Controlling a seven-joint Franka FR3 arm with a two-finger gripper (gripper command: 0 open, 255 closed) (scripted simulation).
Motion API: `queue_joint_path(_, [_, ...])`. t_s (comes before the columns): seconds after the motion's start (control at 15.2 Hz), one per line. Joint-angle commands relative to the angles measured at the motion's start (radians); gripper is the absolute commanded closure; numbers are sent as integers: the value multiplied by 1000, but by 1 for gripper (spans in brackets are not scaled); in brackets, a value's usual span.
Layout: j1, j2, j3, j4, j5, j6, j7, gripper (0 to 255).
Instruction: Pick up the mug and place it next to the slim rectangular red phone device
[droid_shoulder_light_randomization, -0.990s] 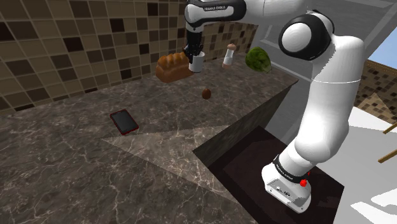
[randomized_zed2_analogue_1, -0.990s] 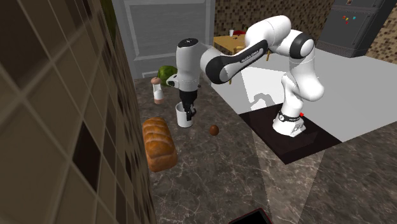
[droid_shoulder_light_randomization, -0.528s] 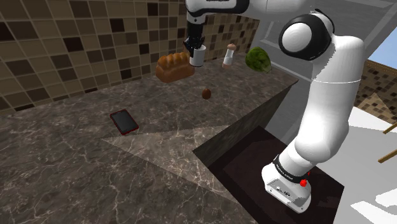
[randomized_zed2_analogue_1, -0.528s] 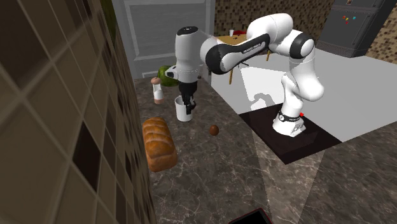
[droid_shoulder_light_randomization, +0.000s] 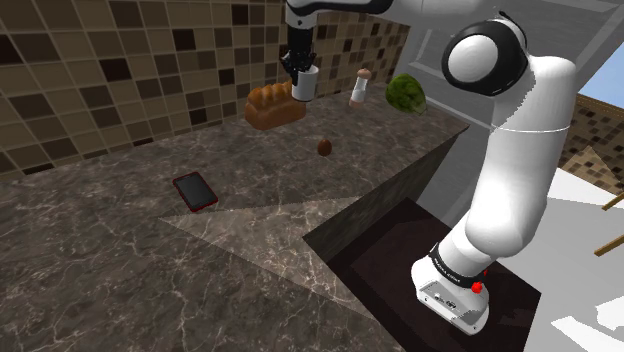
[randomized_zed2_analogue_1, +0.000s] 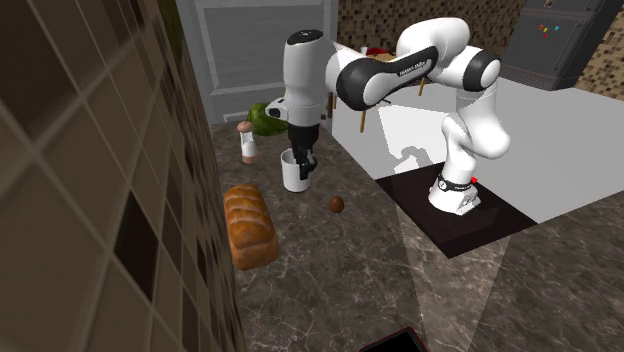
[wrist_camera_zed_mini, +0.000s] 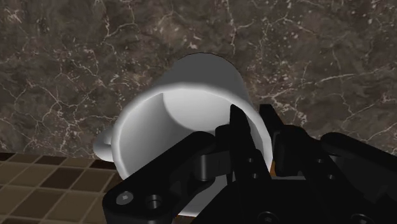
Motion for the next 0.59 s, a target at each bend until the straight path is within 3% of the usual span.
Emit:
queue_joint_path(0.0, [27, -22, 11, -33, -3, 8, 41, 255])
queue_joint_path(0.53, [143, -41, 62, -59, -20, 2, 207, 255])
